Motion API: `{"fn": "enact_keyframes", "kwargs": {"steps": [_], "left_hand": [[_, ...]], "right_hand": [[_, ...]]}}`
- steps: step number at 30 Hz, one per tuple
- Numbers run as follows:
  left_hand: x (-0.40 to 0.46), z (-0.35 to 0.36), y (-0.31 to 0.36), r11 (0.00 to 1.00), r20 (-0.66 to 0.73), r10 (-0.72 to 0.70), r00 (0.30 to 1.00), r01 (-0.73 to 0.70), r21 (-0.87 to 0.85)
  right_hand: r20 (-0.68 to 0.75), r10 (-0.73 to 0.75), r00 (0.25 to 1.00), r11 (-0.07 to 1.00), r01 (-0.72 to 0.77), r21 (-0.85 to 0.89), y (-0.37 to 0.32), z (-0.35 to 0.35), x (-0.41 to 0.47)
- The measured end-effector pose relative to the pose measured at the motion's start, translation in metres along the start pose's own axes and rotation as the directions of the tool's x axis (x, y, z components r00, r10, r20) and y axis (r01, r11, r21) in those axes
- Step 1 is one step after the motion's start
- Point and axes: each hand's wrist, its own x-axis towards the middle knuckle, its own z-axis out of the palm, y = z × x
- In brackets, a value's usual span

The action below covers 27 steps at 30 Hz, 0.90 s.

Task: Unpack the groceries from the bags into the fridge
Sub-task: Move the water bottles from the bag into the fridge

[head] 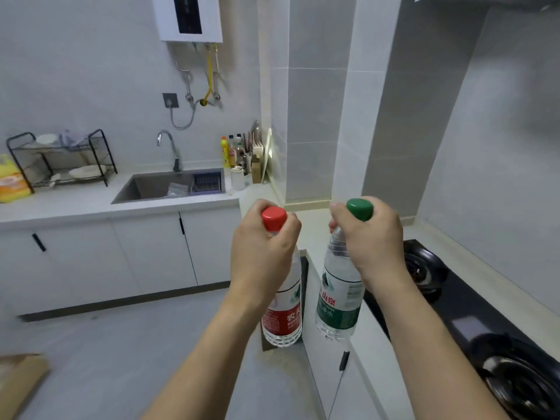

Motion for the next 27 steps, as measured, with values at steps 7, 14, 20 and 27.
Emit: {"fn": "enact_keyframes", "kwargs": {"steps": [7,14,20,27], "left_hand": [[0.014,-0.045,-0.019,0.996,-0.179,-0.029,0.983,0.044,0.081],[0.01,-0.092,-0.029,0.978,-0.366,-0.074,0.928,0.139,0.154],[-0.017,-0.139,-0.026,0.957,-0.519,-0.072,0.852,0.205,0.204],[-0.067,-0.203,-0.015,0.913,-0.697,-0.015,0.717,0.293,0.282]], "right_hand": [[0.197,-0.067,0.978,0.997,0.058,0.056,-0.013,0.067,0.007],[0.387,-0.142,0.911,0.984,0.086,0.158,-0.033,0.124,-0.007],[0.537,-0.222,0.814,0.961,0.089,0.263,-0.056,0.16,-0.042],[0.682,-0.315,0.659,0.922,0.042,0.386,-0.094,0.197,-0.108]]}}
